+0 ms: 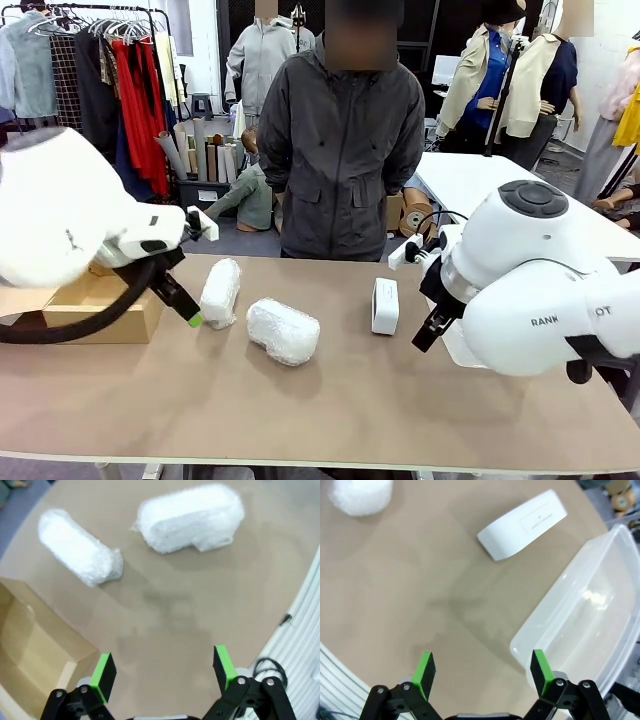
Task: Separate and place wrapped and unwrapped clocks.
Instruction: Pick up the Digital clock indicated by the person.
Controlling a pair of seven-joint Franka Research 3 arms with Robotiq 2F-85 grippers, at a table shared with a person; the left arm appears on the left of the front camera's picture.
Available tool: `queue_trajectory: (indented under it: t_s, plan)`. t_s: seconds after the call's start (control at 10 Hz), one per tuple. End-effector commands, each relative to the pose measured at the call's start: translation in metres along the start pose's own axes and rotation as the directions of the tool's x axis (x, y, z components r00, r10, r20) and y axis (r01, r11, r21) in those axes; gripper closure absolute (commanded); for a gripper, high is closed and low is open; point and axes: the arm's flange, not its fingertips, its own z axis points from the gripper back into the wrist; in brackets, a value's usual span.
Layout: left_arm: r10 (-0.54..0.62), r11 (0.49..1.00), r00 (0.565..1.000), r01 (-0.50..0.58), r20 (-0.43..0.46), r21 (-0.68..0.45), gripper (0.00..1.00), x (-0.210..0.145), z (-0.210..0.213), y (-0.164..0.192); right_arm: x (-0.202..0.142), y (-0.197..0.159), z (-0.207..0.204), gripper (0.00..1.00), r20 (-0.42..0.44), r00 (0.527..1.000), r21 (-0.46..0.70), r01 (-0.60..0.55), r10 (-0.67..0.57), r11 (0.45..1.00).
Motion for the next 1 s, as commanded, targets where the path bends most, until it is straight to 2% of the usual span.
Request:
queue_trajectory:
  t_s: [0.0,0.3,0.4,0.5,0.6,0.9]
  plan:
    - [-0.079,0.996,0.996,0.077,-0.028,-0.055,0.0,-0.001,0.022,0.033,0.0,0.023,0.005,0.0,-0.068,0.997,-0.076,0.021,-0.026,0.997]
    - [-0.225,0.961,0.973,0.229,0.043,-0.153,0.0,0.004,0.032,0.056,0.003,0.06,0.019,0.0,-0.246,0.964,-0.169,0.057,-0.098,0.984]
    - [-0.222,0.964,0.973,0.229,0.063,-0.137,0.0,0.007,0.029,0.06,0.003,0.073,0.02,0.0,-0.255,0.957,-0.17,0.094,-0.136,0.981]
    - [-0.221,0.972,0.975,0.223,0.035,-0.079,0.0,0.007,0.027,0.059,0.0,0.072,0.02,0.0,-0.196,0.966,-0.094,0.154,-0.17,0.984]
    - [-0.205,0.972,0.978,0.207,0.027,-0.112,0.0,0.004,0.038,0.051,-0.009,0.061,0.015,0.0,-0.224,0.971,-0.138,0.053,-0.083,0.989]
    - [-0.205,0.972,0.978,0.207,0.027,-0.112,0.0,0.004,0.038,0.051,-0.009,0.061,0.015,0.0,-0.224,0.971,-0.138,0.053,-0.083,0.989]
